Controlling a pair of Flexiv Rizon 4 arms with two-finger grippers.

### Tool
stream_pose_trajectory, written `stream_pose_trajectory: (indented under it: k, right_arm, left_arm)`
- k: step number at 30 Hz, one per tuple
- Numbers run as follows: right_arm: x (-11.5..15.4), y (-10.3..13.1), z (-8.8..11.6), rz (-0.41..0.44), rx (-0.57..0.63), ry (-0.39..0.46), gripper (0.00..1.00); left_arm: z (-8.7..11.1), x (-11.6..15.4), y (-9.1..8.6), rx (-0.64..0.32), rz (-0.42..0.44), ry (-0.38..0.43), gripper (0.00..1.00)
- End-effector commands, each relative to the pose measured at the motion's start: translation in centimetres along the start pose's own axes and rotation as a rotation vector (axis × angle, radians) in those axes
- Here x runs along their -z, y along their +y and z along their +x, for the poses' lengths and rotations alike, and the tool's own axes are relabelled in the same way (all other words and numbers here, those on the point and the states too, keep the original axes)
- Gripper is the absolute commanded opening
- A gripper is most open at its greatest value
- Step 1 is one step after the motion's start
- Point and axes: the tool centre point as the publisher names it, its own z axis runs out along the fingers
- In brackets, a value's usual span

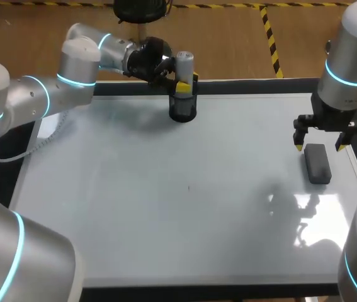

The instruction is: Pick up the inspection probe, press it on each red-marked spot on the whiteboard one by one, put down the probe, pick up the eraser, and wipe off all the red marks.

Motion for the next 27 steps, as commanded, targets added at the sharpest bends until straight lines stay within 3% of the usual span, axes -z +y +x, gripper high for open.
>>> stream_pose_trajectory:
  k: [1, 13, 19, 21, 25, 27]
  right_arm:
    - [0.1, 0.0, -0.1, 0.000, 0.001, 0.001, 1.00]
    - [0.1, 0.0, -0.1, 0.000, 0.001, 0.001, 1.00]
    - [0.1, 0.0, -0.1, 0.000, 0.001, 0.001, 1.00]
    - [0.1, 0.0, -0.1, 0.000, 0.001, 0.001, 1.00]
    - [0.1, 0.0, -0.1, 0.000, 0.001, 0.001, 1.00]
    - [0.1, 0.0, -0.1, 0.000, 0.001, 0.001, 1.00]
  left_arm:
    - [-0.5, 0.1, 0.2, -0.001, 0.005, 0.040, 0.00]
    - [-0.1, 0.4, 0.6, -0.001, 0.010, 0.032, 0.00]
    - [0.2, 0.6, 0.5, 0.000, 0.012, 0.025, 0.42]
    - [0.3, 0.6, 0.4, 0.000, 0.013, 0.025, 0.47]
    - [0.6, 0.7, 0.1, -0.001, 0.014, 0.019, 0.74]
    - [0.7, 0.8, -0.2, -0.005, 0.017, 0.019, 0.81]
